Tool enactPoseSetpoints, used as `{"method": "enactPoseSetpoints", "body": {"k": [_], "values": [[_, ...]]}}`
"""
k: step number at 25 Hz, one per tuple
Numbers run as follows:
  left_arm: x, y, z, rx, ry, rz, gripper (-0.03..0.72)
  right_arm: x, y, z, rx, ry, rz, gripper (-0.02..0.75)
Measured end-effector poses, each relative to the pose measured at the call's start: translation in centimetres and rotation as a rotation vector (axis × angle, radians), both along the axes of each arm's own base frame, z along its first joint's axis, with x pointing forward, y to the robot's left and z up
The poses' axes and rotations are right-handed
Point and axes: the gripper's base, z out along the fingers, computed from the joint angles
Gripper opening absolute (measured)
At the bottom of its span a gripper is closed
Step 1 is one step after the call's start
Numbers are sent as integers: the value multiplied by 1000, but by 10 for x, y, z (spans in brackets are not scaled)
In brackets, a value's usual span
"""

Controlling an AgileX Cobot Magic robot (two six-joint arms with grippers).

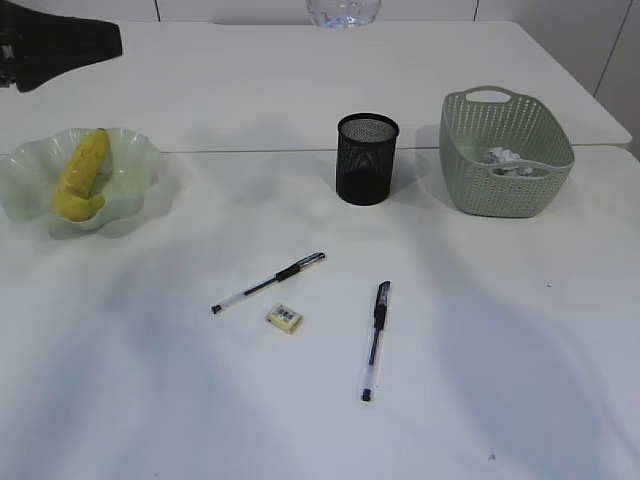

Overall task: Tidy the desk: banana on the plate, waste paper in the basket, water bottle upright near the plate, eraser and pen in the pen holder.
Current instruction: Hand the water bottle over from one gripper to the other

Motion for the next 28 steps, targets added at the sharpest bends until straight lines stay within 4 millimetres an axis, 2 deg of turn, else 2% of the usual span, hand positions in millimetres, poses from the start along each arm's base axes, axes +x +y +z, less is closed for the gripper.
{"method": "enactPoseSetpoints", "body": {"k": [2, 4, 11, 14, 17, 21, 28], "values": [[0, -3, 2, -25, -1, 0, 447, 0, 0, 0, 14, 44, -4, 363], [0, -9, 3, -40, -2, -14, 472, 0, 0, 0, 29, 89, -8, 363], [-6, -34, 4, -54, 8, -90, 486, -4, 14, 1, 61, 210, 12, 363], [-7, -38, 4, -61, 21, -100, 491, -7, 22, 1, 64, 232, 30, 363], [-7, -39, 5, -79, 44, -99, 528, -10, 29, 1, 65, 247, 45, 363], [-2, -39, 18, -109, 45, -93, 566, -15, 43, 0, 57, 256, 75, 363], [0, -47, 40, -151, 25, -127, 573, -24, 64, 0, 49, 260, 123, 363]]}}
